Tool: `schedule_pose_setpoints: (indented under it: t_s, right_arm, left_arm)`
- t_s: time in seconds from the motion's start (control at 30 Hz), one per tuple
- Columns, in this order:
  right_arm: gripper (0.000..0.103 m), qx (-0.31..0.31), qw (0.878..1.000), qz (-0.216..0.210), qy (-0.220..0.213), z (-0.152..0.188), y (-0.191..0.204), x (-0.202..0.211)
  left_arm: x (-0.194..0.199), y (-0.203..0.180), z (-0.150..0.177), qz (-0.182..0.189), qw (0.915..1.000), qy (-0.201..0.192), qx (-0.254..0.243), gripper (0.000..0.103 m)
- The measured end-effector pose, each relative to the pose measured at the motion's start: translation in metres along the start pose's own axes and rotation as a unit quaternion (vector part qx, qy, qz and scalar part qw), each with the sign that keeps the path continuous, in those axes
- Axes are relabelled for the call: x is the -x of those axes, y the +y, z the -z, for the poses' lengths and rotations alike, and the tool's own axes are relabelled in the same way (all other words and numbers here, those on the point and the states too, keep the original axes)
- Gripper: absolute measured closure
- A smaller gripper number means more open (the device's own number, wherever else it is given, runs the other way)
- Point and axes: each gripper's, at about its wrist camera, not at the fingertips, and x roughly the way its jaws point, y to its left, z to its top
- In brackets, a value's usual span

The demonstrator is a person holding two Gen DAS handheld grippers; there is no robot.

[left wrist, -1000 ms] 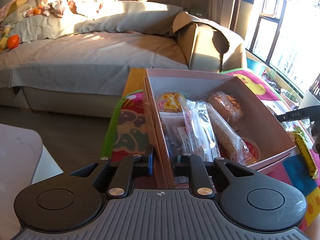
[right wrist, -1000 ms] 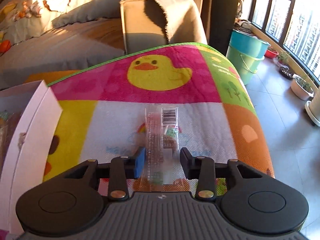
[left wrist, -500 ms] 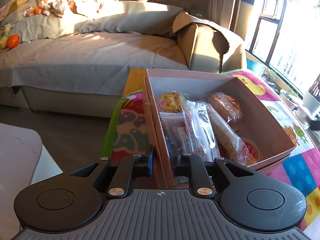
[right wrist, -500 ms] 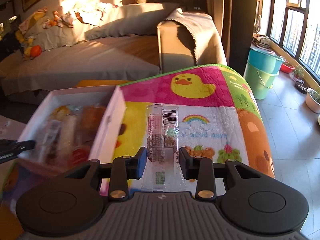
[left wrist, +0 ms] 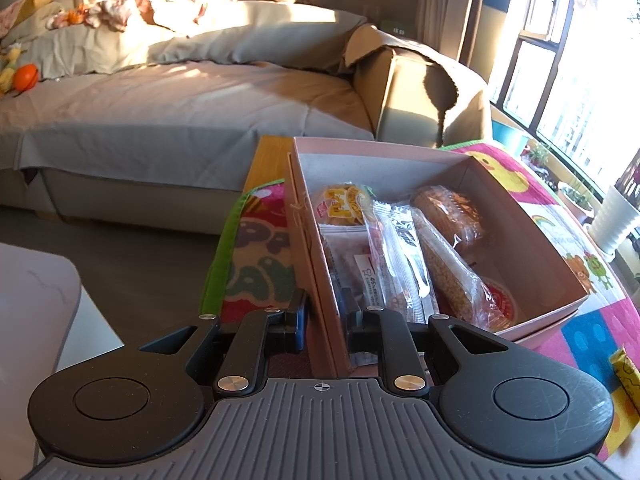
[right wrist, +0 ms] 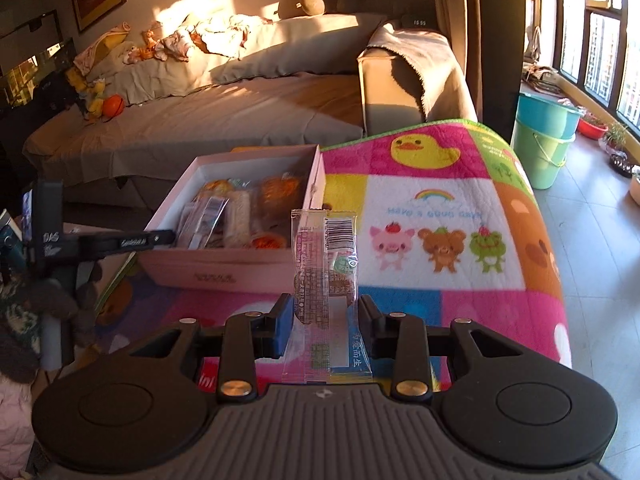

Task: Organize objects
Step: 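Carry the cookie packet into the pink box and open the right tool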

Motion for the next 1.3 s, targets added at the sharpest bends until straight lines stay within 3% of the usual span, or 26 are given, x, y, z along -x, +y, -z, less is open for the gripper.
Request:
schedule_pose_setpoints:
  t_s: [0.5,0.8,1.07,1.17,1.3]
  right_arm:
    - [0.069,0.018,0.999,-0.033,0.02,0.005,0.032,-0.002]
    - [0.069,0.048,0.995,-0.055,-0.07,-0.052,0.054,0.027]
    - [0.068,0.06,0.986,-0.072,-0.138,-0.108,0.079,0.005]
    - [0.049,0.06,0.986,-0.062,-0.139,-0.119,0.087,-0.016]
    - [0.047,0.061,0.99,-0.051,-0.118,-0.111,0.083,-0.033]
  left_arm:
    - [0.0,0.002,0.002,0.007,0.9999,-0.004,0.007,0.083]
    - [-0.001,0.002,0.001,0.008,0.9999,-0.005,0.009,0.083]
    - [-0.001,0.002,0.002,0.008,0.9999,-0.005,0.009,0.083]
    - [-0.001,0.001,0.001,0.008,0.9999,-0.005,0.009,0.083]
    - [-0.002,0.002,0.002,0.009,0.9999,-0.005,0.008,0.082]
